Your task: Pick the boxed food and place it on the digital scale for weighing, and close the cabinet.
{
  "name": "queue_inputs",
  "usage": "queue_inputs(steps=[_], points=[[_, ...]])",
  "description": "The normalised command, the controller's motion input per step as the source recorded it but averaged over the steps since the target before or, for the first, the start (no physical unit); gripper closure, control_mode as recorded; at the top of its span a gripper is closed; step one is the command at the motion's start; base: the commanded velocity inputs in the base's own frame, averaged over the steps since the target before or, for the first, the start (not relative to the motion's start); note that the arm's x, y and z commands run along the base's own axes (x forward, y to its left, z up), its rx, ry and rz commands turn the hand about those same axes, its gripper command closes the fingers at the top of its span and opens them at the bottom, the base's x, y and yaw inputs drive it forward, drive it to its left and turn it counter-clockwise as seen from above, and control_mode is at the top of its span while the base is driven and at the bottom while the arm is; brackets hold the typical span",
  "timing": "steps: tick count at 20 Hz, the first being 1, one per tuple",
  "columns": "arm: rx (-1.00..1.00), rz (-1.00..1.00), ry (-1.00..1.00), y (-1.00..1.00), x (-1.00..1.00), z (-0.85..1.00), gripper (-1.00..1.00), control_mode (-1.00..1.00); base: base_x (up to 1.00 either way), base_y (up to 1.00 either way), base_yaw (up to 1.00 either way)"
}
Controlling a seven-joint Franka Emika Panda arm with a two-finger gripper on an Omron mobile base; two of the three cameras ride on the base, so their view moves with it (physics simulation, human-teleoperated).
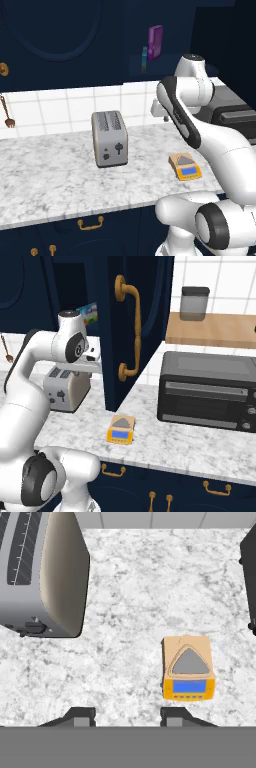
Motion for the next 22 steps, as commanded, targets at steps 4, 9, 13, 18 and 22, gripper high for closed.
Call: queue_inputs(steps=[4,9,13,18,22], points=[[0.0,0.0,-0.01,0.0,-0.27,0.0,-1.0,-1.0,0.0,0.0,0.0],[0.0,0.01,-0.19,0.09,-0.3,0.17,-1.0,-1.0,0.0,0.0,0.0],[0.0,0.0,-0.06,0.03,-0.06,0.59,-1.0,-1.0,0.0,0.0,0.0],[0.0,0.0,-0.01,0.01,0.0,0.59,-1.0,-1.0,0.0,0.0,0.0],[0.0,0.0,-0.02,0.02,0.0,0.46,-1.0,-1.0,0.0,0.0,0.0]])
